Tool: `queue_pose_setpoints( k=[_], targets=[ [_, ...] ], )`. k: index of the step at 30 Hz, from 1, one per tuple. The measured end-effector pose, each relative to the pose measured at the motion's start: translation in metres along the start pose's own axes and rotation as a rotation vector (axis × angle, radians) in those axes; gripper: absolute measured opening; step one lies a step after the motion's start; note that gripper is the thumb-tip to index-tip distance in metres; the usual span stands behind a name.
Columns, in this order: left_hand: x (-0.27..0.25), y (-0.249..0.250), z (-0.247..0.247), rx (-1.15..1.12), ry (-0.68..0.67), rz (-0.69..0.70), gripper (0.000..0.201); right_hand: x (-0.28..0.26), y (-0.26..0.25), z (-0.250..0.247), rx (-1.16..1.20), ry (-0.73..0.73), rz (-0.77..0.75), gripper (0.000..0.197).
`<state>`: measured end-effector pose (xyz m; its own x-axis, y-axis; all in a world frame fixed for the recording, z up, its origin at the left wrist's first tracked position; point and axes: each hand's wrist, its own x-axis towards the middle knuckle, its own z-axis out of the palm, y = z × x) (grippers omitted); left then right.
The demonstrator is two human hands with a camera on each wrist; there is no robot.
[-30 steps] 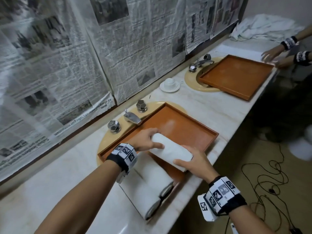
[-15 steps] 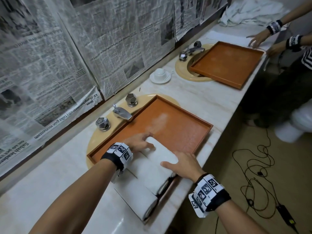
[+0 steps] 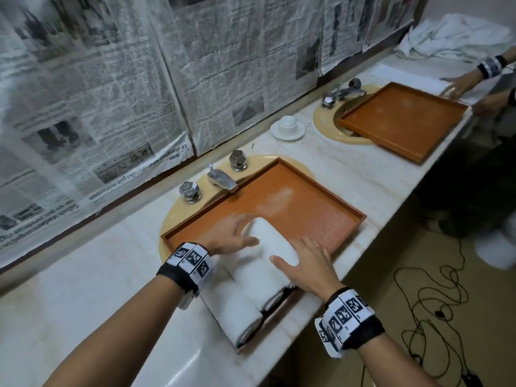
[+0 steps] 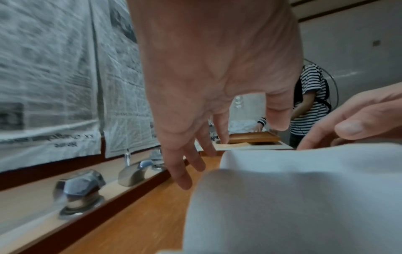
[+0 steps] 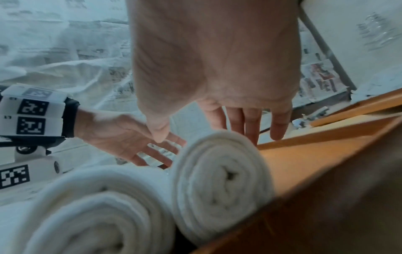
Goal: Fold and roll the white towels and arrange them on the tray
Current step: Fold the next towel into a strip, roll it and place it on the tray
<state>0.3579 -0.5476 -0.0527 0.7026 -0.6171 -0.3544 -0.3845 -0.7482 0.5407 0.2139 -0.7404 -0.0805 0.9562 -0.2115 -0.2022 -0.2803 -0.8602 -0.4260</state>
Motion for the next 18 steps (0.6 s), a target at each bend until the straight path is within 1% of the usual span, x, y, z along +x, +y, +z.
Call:
queue_pose_setpoints(
  k=[3, 7, 9, 12, 18],
  targets=[
    [-0.04, -0.007, -0.003, -0.032, 0.096, -0.045, 0.076, -0.006, -0.02, -0.003, -0.013, 0.062, -0.135, 0.069],
    [-0.107, -0.025, 0.005, -0.07, 0.233, -0.126, 0.074, -0.016, -0.06, -0.001, -0.013, 0.061, -0.31, 0.072],
    [-0.143, -0.04, 0.013, -0.074, 0.304, -0.171, 0.076, -0.024, -0.083, 0.008, -0.043, 0.056, -0.395, 0.072],
    [-0.197, -0.069, 0.025, -0.091, 0.405, -0.251, 0.079, -0.039, -0.121, 0.025, -0.072, 0.015, -0.49, 0.074],
    [-0.317, -0.132, 0.047, -0.175, 0.495, -0.418, 0.078, -0.083, -0.206, 0.07, -0.109, -0.089, -0.65, 0.077]
  ],
)
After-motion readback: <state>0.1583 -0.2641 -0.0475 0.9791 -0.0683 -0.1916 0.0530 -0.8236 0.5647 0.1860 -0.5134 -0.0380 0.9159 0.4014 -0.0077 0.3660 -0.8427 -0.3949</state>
